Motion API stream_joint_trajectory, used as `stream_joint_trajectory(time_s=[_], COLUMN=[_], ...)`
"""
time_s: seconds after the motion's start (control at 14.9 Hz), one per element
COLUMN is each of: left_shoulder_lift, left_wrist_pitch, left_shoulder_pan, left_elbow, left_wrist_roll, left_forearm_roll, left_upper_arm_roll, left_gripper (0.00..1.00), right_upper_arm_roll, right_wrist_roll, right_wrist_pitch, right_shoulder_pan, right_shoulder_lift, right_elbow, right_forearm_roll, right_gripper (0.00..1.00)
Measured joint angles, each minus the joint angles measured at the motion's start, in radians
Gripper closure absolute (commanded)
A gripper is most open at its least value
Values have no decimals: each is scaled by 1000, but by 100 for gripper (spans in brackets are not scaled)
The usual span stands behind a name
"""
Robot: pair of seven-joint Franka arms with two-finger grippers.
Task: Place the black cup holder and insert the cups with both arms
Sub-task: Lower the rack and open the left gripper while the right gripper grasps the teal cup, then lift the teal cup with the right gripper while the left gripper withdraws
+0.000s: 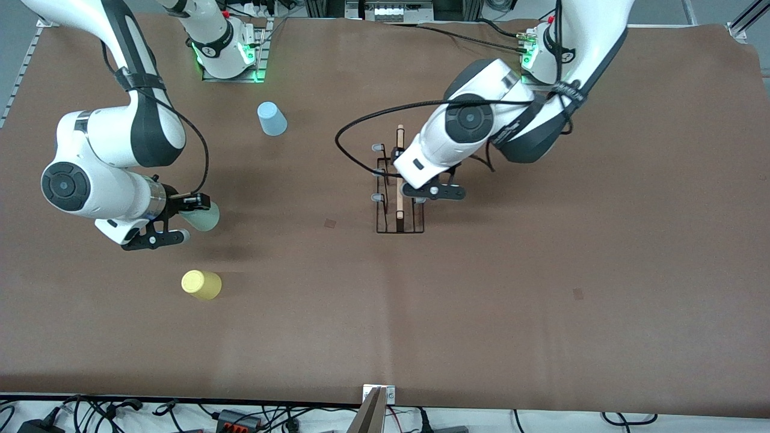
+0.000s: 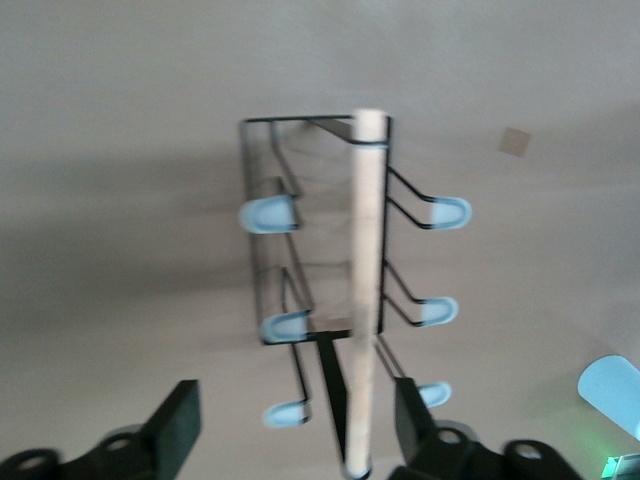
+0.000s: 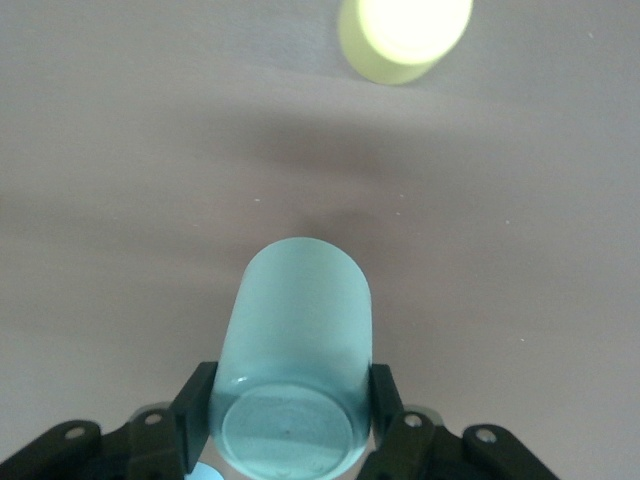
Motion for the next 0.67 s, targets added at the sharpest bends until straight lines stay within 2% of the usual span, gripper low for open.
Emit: stream_joint_trajectory(time_s=[0.34, 0.47, 0.67], left_shoulder_lift=[-105, -150, -207], left_wrist_pitch=[-155, -208, -235], left_shoulder_pan=[162, 251, 385], left_elbow=[2, 2, 3], left_wrist_roll=[60, 175, 275], left_forearm_roll=[4, 6, 7], left_upper_arm_roll=[-1, 1, 3], left_gripper=[0, 0, 0], right_upper_arm_roll=[28, 64, 132], right_wrist_roll=[4, 32, 139], right_wrist_pitch=[-6, -34, -146], right_shoulder_pan=[18, 28, 62], right_shoulder_lift=[0, -1, -7], right_elbow=[11, 35, 114], right_forearm_roll=[0, 1, 2], right_gripper=[68, 68, 68])
